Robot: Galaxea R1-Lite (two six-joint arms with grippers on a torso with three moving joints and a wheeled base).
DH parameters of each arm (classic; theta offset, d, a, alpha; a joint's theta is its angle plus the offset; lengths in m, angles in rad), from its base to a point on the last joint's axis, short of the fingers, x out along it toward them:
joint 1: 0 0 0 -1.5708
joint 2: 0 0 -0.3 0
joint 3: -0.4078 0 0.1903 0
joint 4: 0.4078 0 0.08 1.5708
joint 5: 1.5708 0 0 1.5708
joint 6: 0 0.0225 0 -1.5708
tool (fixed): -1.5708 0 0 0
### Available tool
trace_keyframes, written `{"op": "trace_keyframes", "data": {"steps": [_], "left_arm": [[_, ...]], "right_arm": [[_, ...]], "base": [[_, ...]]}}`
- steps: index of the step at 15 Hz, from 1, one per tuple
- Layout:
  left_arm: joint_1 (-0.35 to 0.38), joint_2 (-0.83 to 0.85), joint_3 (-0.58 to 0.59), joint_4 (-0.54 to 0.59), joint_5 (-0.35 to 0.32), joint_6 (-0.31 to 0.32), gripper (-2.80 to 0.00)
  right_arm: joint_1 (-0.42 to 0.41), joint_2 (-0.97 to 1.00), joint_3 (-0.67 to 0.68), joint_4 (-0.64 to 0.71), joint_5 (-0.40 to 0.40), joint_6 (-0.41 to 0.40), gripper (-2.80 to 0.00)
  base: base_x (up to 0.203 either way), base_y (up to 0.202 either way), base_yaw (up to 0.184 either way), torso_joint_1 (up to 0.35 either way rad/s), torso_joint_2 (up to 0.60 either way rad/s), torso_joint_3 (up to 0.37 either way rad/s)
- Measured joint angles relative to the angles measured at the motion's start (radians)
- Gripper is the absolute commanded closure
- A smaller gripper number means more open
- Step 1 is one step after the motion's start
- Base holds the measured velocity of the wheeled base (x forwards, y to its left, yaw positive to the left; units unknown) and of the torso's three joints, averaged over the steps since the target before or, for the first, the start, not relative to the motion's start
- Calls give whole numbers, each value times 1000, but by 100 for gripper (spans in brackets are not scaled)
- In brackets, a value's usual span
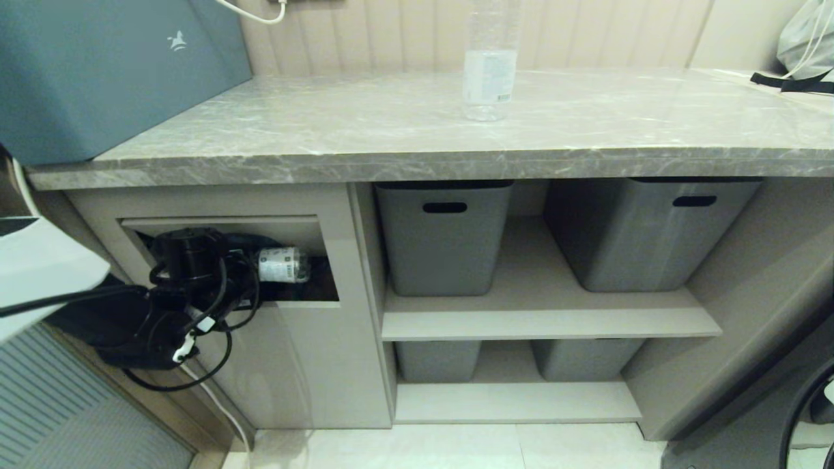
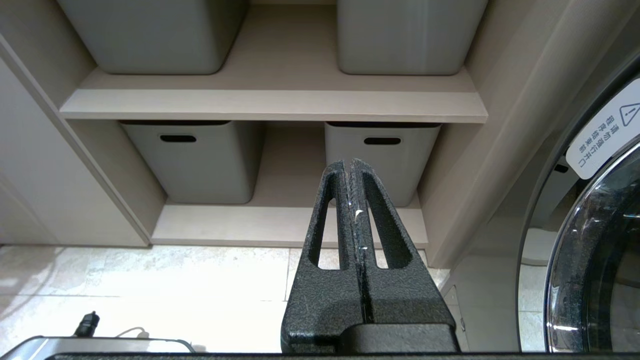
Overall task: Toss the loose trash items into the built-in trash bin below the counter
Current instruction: Put the garbage in the trash can
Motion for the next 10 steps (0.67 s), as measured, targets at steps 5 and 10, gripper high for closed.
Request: {"op": "trace_keyframes", "data": {"steps": [5, 10], "left_arm": [[0, 24, -81, 55, 0, -1, 0], [0, 33, -117, 60, -8, -3, -280]], "right_arm": [[0, 0, 0, 0, 0, 0, 0], [0, 0, 0, 0, 0, 0, 0]], "base": [[0, 0, 0, 0, 0, 0], [0, 0, 0, 0, 0, 0]]}}
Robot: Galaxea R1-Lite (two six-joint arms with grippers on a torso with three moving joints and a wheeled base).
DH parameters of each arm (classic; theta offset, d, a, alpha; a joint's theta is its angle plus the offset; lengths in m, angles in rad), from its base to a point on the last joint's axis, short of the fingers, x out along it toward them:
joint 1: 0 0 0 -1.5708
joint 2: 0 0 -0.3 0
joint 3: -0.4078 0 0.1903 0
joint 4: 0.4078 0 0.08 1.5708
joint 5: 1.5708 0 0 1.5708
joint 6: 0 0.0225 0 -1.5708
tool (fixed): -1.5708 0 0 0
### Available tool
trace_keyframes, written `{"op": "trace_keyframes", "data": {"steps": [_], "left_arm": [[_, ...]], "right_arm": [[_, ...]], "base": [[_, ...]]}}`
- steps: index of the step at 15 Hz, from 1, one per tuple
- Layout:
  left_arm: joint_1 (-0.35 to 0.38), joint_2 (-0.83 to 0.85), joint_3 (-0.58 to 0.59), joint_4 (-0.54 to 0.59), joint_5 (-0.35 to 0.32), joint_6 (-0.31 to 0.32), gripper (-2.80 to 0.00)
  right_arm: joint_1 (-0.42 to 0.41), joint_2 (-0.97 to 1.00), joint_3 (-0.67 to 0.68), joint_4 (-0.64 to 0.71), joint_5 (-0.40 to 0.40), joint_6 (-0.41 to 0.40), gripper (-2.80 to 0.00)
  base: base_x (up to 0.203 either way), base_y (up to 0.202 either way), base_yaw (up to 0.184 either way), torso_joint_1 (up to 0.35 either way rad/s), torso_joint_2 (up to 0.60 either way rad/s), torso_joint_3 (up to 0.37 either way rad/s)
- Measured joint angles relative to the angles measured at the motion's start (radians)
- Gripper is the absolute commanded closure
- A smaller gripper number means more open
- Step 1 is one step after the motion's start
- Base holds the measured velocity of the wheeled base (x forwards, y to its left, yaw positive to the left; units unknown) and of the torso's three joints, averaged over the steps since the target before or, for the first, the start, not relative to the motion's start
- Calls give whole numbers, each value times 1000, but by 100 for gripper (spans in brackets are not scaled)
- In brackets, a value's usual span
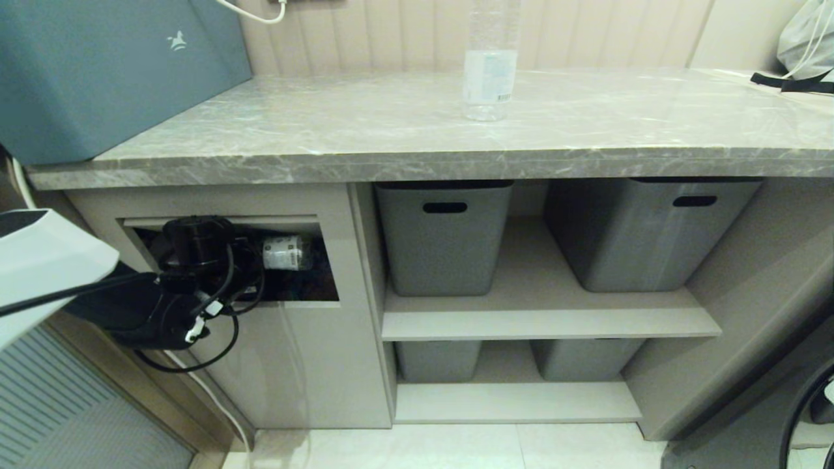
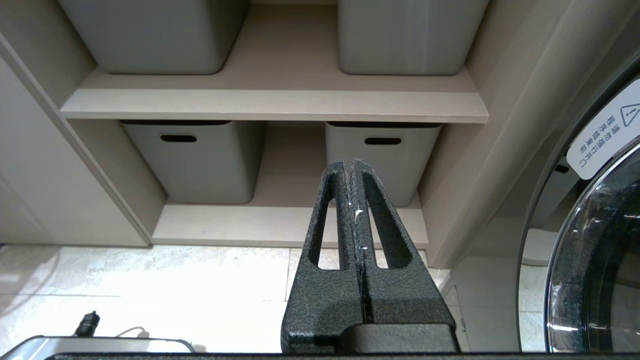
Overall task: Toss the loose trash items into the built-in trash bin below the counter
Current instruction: Put the garbage in the trash can
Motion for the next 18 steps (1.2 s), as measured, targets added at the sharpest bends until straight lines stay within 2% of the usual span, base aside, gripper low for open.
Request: {"op": "trace_keyframes", "data": {"steps": [16, 17, 18], "left_arm": [[-4, -7, 5, 43, 8, -10, -280], [-9, -24, 22, 44, 19, -11, 0], [-14, -42, 44, 45, 32, -12, 0]], "right_arm": [[0, 0, 0, 0, 0, 0, 0], [0, 0, 0, 0, 0, -1, 0], [0, 0, 0, 0, 0, -2, 0]], "base": [[0, 0, 0, 0, 0, 0], [0, 0, 0, 0, 0, 0], [0, 0, 0, 0, 0, 0]]}}
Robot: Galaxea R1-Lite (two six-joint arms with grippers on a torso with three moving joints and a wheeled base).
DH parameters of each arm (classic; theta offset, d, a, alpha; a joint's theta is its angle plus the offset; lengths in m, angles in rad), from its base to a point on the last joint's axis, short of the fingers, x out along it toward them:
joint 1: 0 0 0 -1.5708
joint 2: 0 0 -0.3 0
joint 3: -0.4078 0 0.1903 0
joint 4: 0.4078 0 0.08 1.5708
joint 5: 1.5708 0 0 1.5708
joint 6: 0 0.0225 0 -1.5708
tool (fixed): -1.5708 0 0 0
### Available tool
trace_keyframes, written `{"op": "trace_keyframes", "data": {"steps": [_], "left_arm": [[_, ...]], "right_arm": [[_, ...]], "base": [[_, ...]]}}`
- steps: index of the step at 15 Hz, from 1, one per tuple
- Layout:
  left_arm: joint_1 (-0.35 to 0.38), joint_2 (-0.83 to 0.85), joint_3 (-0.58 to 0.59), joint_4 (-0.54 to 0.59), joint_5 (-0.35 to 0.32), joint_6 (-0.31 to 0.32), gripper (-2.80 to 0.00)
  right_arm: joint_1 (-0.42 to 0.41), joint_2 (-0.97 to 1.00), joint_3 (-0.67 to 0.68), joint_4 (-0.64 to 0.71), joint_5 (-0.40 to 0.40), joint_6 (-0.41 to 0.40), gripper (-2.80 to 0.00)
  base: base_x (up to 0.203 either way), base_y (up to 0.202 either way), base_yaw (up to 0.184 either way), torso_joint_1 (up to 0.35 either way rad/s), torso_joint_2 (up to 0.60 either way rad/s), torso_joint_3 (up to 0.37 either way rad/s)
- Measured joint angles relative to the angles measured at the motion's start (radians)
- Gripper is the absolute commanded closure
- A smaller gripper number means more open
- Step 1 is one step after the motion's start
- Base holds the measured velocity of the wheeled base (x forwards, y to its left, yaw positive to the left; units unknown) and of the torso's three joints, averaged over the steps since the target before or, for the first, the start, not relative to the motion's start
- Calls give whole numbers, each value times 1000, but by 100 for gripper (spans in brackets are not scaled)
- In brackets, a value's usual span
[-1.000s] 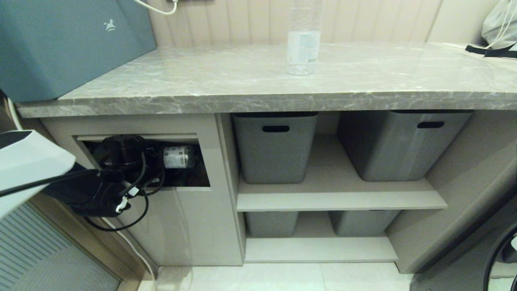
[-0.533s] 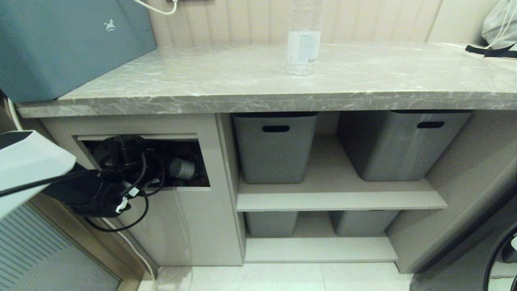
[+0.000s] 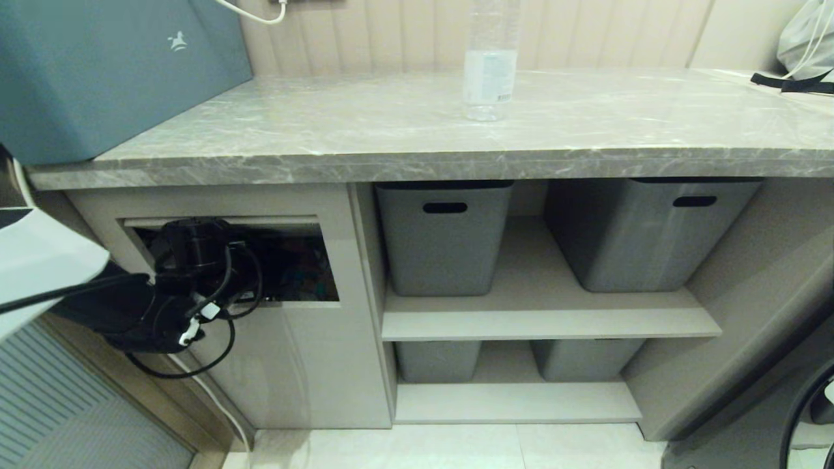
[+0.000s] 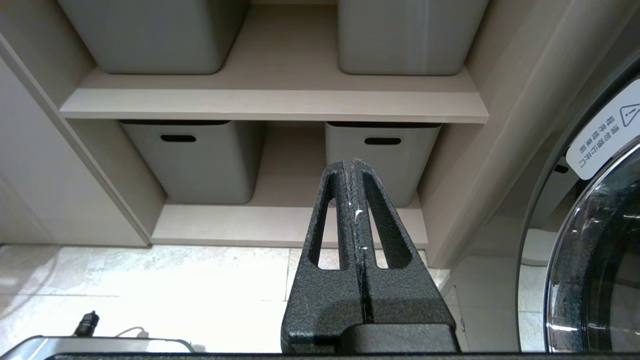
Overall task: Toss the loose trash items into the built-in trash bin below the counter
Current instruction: Put the garbage in the trash can, then pick up the garbage
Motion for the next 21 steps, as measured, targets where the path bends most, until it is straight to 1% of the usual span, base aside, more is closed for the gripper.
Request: {"op": "trace_keyframes", "data": {"steps": [1, 3, 5, 6, 7, 8, 9, 10, 11, 12, 13, 14, 16, 17, 18, 19, 20, 21], "left_arm": [[-6, -28, 35, -5, 16, -1, 0], [-16, -122, 145, -11, 42, -17, 0], [-35, -250, 324, -4, 76, -31, 0], [-53, -321, 404, 1, 94, -28, 0], [-77, -407, 472, 11, 111, -10, 0], [-102, -495, 519, 34, 119, 21, 0], [-130, -587, 553, 65, 123, 68, 0], [-163, -675, 572, 91, 121, 140, 0], [-200, -753, 574, 106, 102, 248, 0], [-234, -804, 547, 110, 63, 360, 0], [-267, -841, 491, 118, 5, 476, 0], [-298, -861, 401, 137, -75, 591, 0], [-341, -852, 232, 188, -221, 770, 0], [-365, -821, 146, 220, -302, 869, 0], [-385, -778, 80, 245, -360, 967, 0], [-404, -732, 20, 255, -395, 1057, 0], [-425, -679, -40, 264, -415, 1153, 0], [-444, -627, -107, 266, -426, 1236, 0]], "right_arm": [[0, 0, 0, 0, 0, -1, 0], [0, 0, 0, 0, 0, -1, 0], [0, 0, 0, 0, 0, 0, 0], [0, 0, 0, 0, 0, 0, 0], [0, 0, 0, 0, 0, 0, 0], [0, 0, 0, 0, 0, 0, 0], [0, 0, 0, 0, 0, 2, 0], [0, 0, 0, 0, 0, 2, 0], [0, 0, 0, 0, 0, 2, 0], [0, 0, 0, 0, 0, 2, 0], [0, 0, 0, 0, 0, 1, 0], [0, 0, 0, 0, 1, -2, 0], [0, 0, 0, 0, 3, -5, 0], [0, 0, 0, 0, 2, -5, 0], [0, 0, 0, 2, 0, -2, 0], [0, 0, 0, 0, -1, -1, 0], [0, 0, 0, 0, 0, -3, 0], [0, 0, 0, 0, 0, -2, 0]], "base": [[0, 0, 0, 0, 0, 0], [0, 0, 0, 0, 0, 0], [0, 0, 0, 0, 0, 0], [0, 0, 0, 0, 0, 0], [0, 0, 0, 0, 0, 0], [0, 0, 0, 0, 0, 0], [0, 0, 0, 0, 0, 0], [0, 0, 0, 0, 0, 0], [0, 0, 0, 0, 0, 0], [0, 0, 0, 0, 0, 0], [0, 0, 0, 0, 0, 0], [0, 0, 0, 0, 0, 0], [0, 0, 0, 0, 0, 0], [0, 0, 0, 0, 0, 0], [0, 0, 0, 56, -154, -90], [0, 0, 0, 88, -270, -173], [0, 0, 0, 133, -359, -230], [0, 0, 0, 137, -398, -251]]}}
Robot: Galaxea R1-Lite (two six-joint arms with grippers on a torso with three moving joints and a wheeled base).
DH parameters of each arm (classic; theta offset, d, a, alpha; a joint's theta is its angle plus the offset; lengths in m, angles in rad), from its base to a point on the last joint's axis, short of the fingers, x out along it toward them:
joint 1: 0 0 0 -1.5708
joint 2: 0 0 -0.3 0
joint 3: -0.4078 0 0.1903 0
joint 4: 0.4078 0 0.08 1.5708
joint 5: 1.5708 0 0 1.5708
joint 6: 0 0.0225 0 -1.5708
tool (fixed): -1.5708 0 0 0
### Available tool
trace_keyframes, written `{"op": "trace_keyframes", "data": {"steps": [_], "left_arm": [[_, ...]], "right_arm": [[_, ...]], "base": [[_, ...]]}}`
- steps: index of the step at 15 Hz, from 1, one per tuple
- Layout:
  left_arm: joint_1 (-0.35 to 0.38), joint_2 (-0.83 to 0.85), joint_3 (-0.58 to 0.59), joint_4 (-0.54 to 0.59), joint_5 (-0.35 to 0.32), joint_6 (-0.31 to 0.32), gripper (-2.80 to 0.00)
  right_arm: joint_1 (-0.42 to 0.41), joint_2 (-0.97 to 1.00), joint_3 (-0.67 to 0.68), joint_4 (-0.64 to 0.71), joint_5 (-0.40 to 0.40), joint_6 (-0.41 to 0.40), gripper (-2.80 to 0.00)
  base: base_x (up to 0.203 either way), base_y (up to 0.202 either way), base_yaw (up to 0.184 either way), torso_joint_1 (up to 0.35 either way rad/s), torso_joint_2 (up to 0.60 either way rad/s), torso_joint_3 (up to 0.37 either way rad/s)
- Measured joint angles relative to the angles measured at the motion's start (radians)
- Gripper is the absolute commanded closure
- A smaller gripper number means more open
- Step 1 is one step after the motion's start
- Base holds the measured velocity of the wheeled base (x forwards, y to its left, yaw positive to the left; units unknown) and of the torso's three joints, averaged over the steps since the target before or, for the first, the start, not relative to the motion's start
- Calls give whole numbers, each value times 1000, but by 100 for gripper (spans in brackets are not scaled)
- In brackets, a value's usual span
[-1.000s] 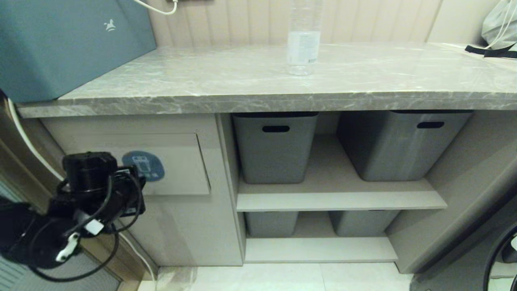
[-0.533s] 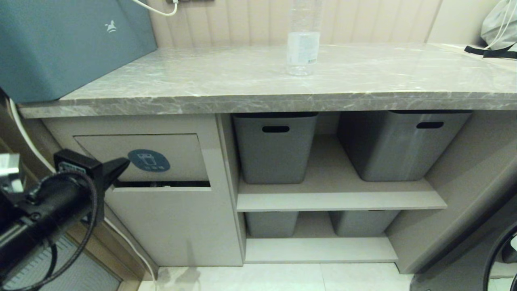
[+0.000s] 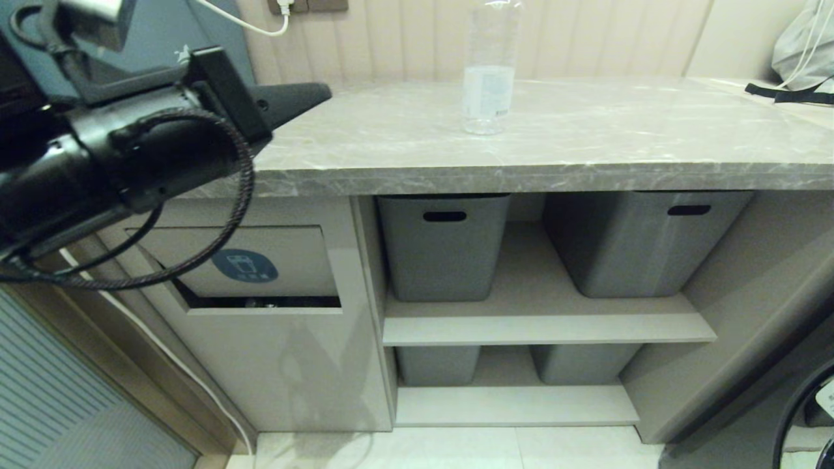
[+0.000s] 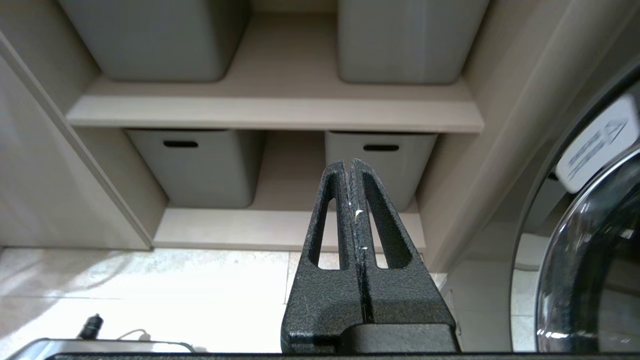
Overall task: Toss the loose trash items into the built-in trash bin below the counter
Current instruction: Pick up the garbage
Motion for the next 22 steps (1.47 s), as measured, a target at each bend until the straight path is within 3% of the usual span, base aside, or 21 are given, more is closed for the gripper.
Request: {"op": "trace_keyframes", "data": {"steps": [2, 4, 6, 9, 11, 12, 17, 22], "left_arm": [[-35, 118, -160, 6, -10, 143, 0], [-63, 237, -318, 14, -13, 247, 0], [-103, 327, -401, 32, -14, 332, 0], [-134, 417, -447, 35, -10, 408, 0], [-137, 450, -469, 35, 20, 425, 0], [-138, 461, -473, 35, 33, 432, -280], [-137, 512, -519, 32, 67, 438, -280], [-129, 641, -720, 40, 109, 436, -280]], "right_arm": [[0, 0, 0, 0, -1, 4, 0], [0, 0, 0, 0, -1, 3, 0], [0, 0, 0, 0, -1, 1, 0], [0, 0, 0, 0, -1, 5, 0], [0, 0, 0, 0, -1, 6, 0], [0, 0, 0, 0, -1, 6, 0], [0, 0, 0, 0, -1, 6, 0], [0, 0, 0, 0, -1, 6, 0]], "base": [[0, 0, 0, 166, -436, -281], [0, 0, 0, 180, -463, -285], [0, 0, 0, 192, -472, -282], [0, 0, 0, 211, -487, -284], [0, 0, 0, 142, -341, -193], [0, 0, 0, 61, -134, -70], [0, 0, 0, 11, -25, -13], [0, 0, 0, 0, 0, 0]]}}
